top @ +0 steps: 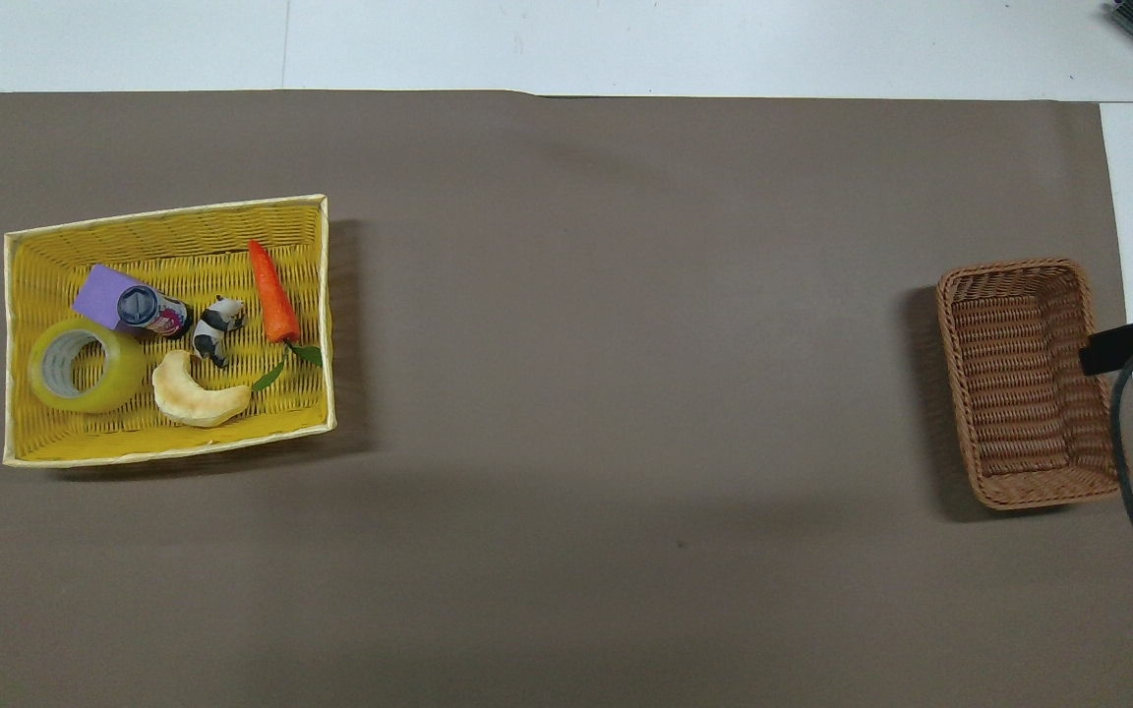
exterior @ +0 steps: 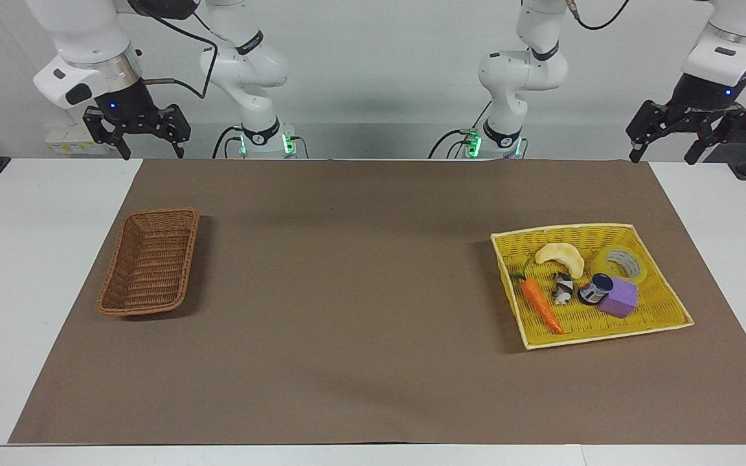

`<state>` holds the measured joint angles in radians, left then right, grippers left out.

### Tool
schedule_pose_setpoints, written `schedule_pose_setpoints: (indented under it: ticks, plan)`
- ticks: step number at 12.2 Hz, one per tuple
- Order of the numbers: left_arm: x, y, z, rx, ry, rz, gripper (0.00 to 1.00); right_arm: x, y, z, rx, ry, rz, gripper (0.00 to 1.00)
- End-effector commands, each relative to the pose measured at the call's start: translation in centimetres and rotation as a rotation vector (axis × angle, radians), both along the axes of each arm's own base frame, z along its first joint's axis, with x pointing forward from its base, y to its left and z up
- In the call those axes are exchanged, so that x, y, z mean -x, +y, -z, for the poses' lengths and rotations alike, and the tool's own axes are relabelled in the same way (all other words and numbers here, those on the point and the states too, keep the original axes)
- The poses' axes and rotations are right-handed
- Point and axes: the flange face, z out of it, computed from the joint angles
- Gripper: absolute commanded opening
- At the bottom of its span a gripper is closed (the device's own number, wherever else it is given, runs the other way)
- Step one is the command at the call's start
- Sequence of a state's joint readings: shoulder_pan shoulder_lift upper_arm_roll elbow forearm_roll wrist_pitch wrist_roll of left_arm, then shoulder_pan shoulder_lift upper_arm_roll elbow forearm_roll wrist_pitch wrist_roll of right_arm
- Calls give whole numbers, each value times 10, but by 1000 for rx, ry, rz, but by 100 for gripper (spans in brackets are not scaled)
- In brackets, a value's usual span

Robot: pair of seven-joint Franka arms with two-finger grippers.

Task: Move tape to another basket

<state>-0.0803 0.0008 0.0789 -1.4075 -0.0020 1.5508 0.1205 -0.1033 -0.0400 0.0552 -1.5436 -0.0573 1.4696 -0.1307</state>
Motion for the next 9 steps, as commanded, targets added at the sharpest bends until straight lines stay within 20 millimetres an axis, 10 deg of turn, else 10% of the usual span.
schedule_pose_setpoints:
  ticks: [1,9]
  plan:
    - [3,-6,1,3,15,6,100,2,-1,4,-26,-1,19,100]
    - [13,-4,6,5,34,23,100,10,6,7,-26,-3,40,100]
